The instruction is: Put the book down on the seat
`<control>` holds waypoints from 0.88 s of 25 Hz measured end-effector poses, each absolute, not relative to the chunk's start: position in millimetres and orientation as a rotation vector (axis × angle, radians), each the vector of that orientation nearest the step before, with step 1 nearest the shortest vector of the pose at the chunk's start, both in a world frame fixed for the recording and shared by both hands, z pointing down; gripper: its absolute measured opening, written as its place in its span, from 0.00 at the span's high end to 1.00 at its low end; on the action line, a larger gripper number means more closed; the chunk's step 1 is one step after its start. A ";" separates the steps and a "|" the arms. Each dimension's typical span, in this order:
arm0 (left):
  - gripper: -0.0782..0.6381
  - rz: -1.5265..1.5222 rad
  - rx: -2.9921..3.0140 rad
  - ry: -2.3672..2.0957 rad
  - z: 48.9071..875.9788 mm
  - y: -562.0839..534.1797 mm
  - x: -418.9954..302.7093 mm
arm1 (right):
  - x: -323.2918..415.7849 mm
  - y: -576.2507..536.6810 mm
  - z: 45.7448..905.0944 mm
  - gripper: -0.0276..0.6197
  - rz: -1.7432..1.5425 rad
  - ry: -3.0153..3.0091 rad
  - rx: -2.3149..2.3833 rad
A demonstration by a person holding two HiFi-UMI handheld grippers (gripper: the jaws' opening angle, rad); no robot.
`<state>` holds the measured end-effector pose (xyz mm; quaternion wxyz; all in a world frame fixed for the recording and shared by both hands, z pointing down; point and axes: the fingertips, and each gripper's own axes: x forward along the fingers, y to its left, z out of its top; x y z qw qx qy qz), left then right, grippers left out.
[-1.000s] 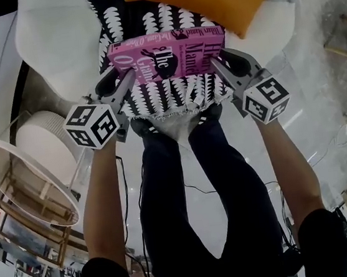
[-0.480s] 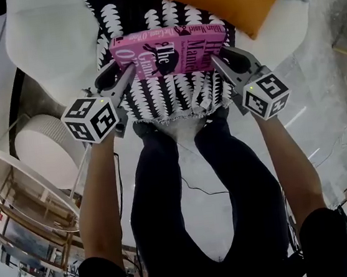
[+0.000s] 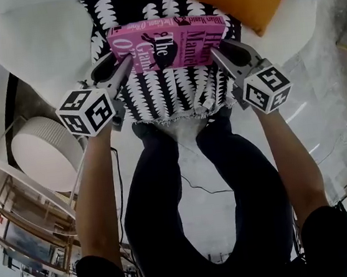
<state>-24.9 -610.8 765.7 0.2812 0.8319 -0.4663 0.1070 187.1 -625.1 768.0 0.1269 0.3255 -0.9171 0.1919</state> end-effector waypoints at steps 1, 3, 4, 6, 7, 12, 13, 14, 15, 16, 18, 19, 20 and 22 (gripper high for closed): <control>0.65 0.285 2.226 -1.247 766.5 -612.5 -24.6 | 187.6 -626.2 769.6 0.79 0.566 -2.669 0.950; 0.66 0.285 2.226 -1.243 770.1 -614.1 -24.0 | 188.6 -626.8 774.4 0.79 0.572 -2.670 0.952; 0.66 0.288 2.230 -1.241 772.8 -613.5 -23.5 | 189.1 -625.7 777.1 0.79 0.574 -2.670 0.955; 0.66 0.301 2.238 -1.234 778.2 -611.7 -22.8 | 190.0 -623.3 781.9 0.79 0.583 -2.669 0.966; 0.66 0.309 2.238 -1.229 780.1 -612.0 -23.1 | 189.8 -623.6 783.7 0.79 0.591 -2.669 0.971; 0.66 0.334 2.210 -1.227 782.4 -626.8 -25.6 | 187.2 -638.9 785.2 0.79 0.613 -2.665 0.984; 0.66 0.344 2.208 -1.231 783.2 -628.2 -25.4 | 187.3 -640.1 785.7 0.79 0.613 -2.660 0.987; 0.66 0.356 2.204 -1.235 784.3 -629.1 -25.4 | 187.2 -640.8 786.8 0.79 0.611 -2.650 0.990; 0.66 0.370 2.198 -1.241 785.6 -629.7 -25.6 | 186.7 -641.4 788.5 0.79 0.604 -2.636 0.994; 0.66 0.384 2.189 -1.246 787.0 -630.5 -25.8 | 186.0 -641.9 790.4 0.79 0.593 -2.617 0.997; 0.66 0.406 2.171 -1.255 789.9 -632.0 -25.7 | 185.2 -642.9 793.5 0.79 0.571 -2.586 1.004; 0.66 0.414 2.165 -1.259 791.2 -632.5 -25.1 | 185.3 -643.2 794.6 0.79 0.562 -2.574 1.007; 0.66 0.423 2.161 -1.263 792.4 -632.5 -24.6 | 185.3 -643.2 795.5 0.79 0.552 -2.565 1.008; 0.66 0.446 2.161 -1.274 794.2 -632.8 -24.3 | 184.7 -643.4 797.3 0.79 0.527 -2.547 1.005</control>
